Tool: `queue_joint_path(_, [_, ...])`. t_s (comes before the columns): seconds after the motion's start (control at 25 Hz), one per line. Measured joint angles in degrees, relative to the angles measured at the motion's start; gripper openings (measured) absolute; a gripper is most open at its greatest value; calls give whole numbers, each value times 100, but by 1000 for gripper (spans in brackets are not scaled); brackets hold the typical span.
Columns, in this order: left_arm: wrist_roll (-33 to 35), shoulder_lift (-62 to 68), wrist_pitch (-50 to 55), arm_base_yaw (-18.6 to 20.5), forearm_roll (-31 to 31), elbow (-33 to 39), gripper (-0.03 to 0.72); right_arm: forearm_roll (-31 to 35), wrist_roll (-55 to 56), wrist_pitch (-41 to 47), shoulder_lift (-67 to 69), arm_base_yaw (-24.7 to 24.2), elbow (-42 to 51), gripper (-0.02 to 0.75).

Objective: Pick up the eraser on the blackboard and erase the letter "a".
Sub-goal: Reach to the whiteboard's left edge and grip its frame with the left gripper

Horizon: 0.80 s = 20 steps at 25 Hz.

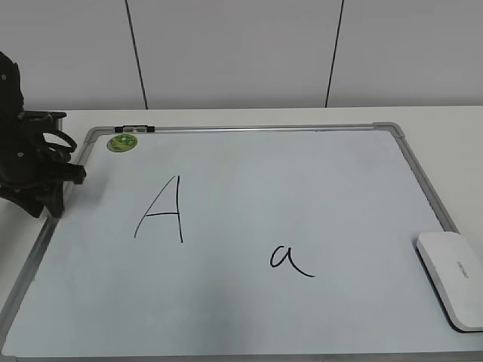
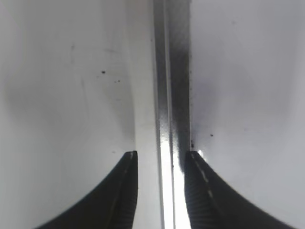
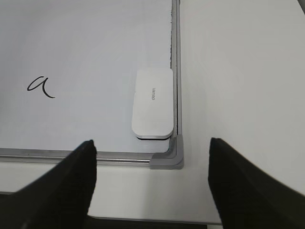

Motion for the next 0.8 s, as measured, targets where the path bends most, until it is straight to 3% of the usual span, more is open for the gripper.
queue_joint_path(0.8, [271,61,-83,143,-271,0,236,0,0,0,0,0,0,545])
